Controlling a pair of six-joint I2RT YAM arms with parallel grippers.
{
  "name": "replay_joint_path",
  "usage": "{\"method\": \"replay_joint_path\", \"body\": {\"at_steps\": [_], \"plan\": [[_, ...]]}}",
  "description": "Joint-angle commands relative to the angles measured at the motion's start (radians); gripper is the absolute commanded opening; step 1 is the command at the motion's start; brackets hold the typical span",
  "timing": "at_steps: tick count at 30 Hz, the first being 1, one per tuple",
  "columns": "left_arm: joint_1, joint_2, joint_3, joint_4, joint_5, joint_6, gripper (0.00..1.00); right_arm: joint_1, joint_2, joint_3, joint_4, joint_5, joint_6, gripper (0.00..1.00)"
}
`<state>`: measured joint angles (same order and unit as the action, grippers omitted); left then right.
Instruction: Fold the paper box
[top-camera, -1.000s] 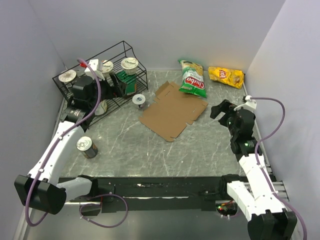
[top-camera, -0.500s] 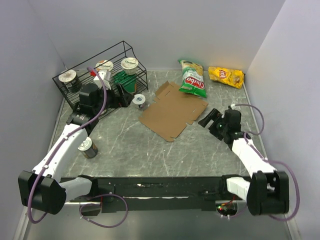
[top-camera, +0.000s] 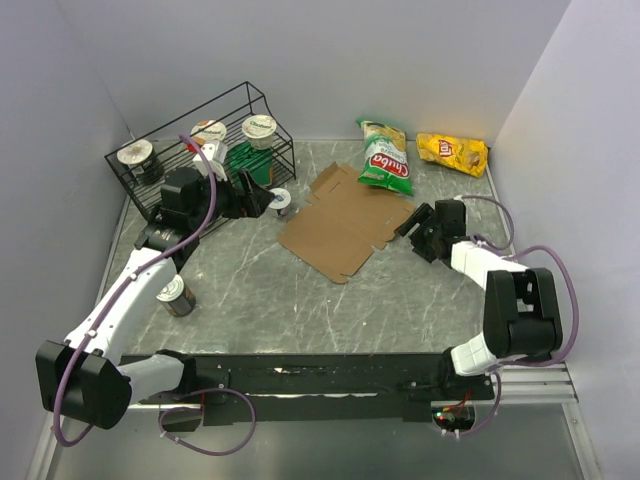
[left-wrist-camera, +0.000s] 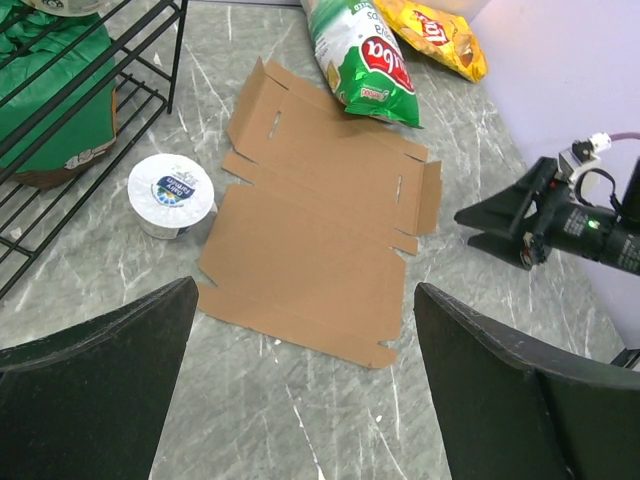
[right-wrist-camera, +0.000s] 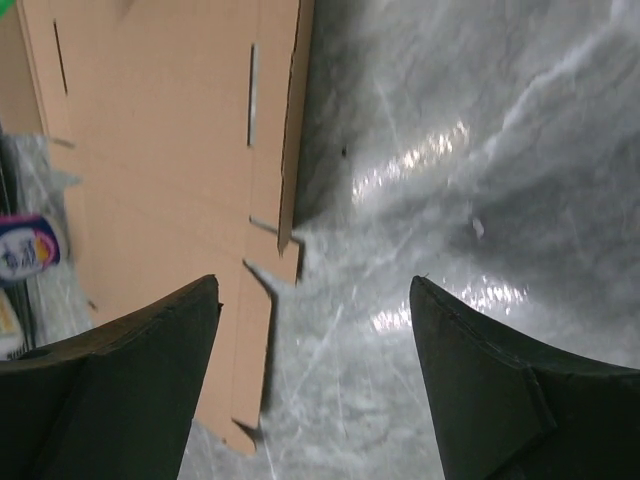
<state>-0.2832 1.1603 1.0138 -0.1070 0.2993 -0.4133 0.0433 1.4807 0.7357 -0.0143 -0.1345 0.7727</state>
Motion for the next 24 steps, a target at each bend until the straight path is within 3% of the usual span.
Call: {"method": "replay_joint_path", "body": {"at_steps": [1, 10, 14, 19, 22, 24], "plan": [[-0.005, -0.016, 0.017, 0.055, 0.027, -0.004, 0.96, 0.017, 0.071, 0.126, -0.024, 0.110, 0.016, 0.82], [-0.020, -0.016, 0.019, 0.047, 0.015, 0.005, 0.96, 0.085, 0.289, 0.393, -0.199, 0.255, 0.023, 0.68], [-0.024, -0.017, 0.023, 0.041, 0.014, 0.007, 0.96, 0.093, 0.332, 0.415, -0.240, 0.289, 0.033, 0.53], [-0.028, -0.027, 0.025, 0.041, 0.006, 0.010, 0.96, 0.099, 0.357, 0.427, -0.282, 0.302, 0.037, 0.50], [-0.030, -0.030, 0.026, 0.038, 0.011, 0.013, 0.96, 0.102, 0.360, 0.413, -0.274, 0.311, 0.036, 0.40], [-0.030, -0.036, 0.026, 0.036, 0.005, 0.018, 0.96, 0.105, 0.355, 0.410, -0.260, 0.308, 0.027, 0.19]]}}
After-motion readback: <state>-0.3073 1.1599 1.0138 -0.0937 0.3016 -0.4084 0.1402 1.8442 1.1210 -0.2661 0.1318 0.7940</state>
